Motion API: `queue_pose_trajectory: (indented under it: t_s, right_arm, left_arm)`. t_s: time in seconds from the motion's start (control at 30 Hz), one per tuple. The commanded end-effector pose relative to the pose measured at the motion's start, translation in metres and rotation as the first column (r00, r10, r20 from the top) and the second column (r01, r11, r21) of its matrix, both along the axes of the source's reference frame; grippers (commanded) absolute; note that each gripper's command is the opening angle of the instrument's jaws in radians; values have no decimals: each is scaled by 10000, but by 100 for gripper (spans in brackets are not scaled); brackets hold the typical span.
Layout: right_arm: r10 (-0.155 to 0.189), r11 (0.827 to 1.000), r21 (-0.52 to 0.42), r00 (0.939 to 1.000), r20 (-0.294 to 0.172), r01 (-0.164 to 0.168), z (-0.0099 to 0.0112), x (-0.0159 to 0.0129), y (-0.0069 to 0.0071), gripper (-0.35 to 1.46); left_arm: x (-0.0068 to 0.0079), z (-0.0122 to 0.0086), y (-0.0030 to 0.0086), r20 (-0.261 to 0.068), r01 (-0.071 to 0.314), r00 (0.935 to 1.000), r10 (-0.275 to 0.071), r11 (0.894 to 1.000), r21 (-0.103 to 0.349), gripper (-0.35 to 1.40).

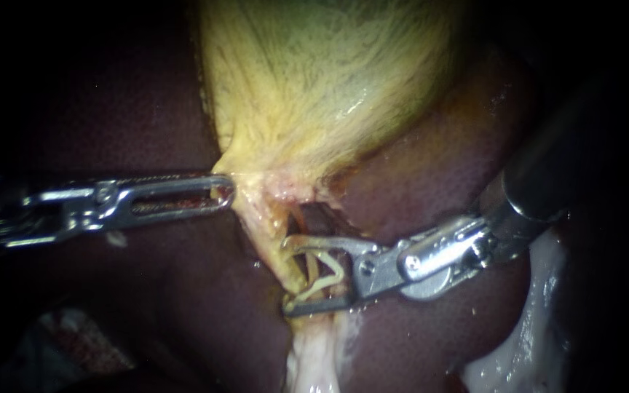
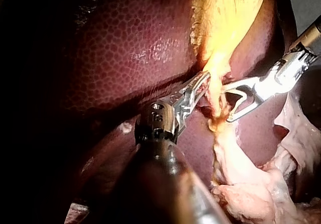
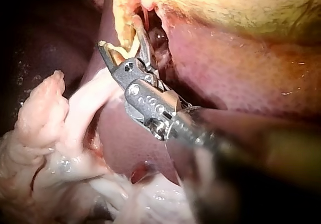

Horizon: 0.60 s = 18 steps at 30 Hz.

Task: Clipping first clip left tube

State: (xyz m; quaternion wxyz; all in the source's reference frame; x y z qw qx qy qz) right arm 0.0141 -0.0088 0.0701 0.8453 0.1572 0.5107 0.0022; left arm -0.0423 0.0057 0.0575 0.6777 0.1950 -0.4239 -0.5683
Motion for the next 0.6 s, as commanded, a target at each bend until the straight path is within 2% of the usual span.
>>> queue_pose_trajectory:
  t_s: [0.03,0.23,0.4,0.5,0.53,0.6]
  right_arm:
    - [-8,10000,-15,10000,46,8,1,-1,1,58]
    - [-62,10000,-59,9999,158,63,9,4,-2,58]
    - [-141,9997,-178,9998,169,144,20,15,-19,60]
    - [-618,9981,8,9981,-82,618,25,21,-31,60]
    - [-926,9956,116,9954,-250,929,26,23,-37,60]
    - [-1219,9924,105,9917,-400,1224,27,27,-44,58]
  left_arm:
    - [0,-1,0,-8,5,10000,-5,10000,-1,-35]
    - [-2,-5,-1,3,39,10000,-39,10000,-9,-35]
    - [-5,-9,-1,-6,98,10000,-98,9999,-21,-35]
    - [-6,-11,-1,33,99,9999,-99,9999,-18,-35]
    - [-6,-12,-1,34,100,9999,-100,9999,-15,-35]
    - [-7,-13,0,34,103,9999,-103,9999,-9,-35]
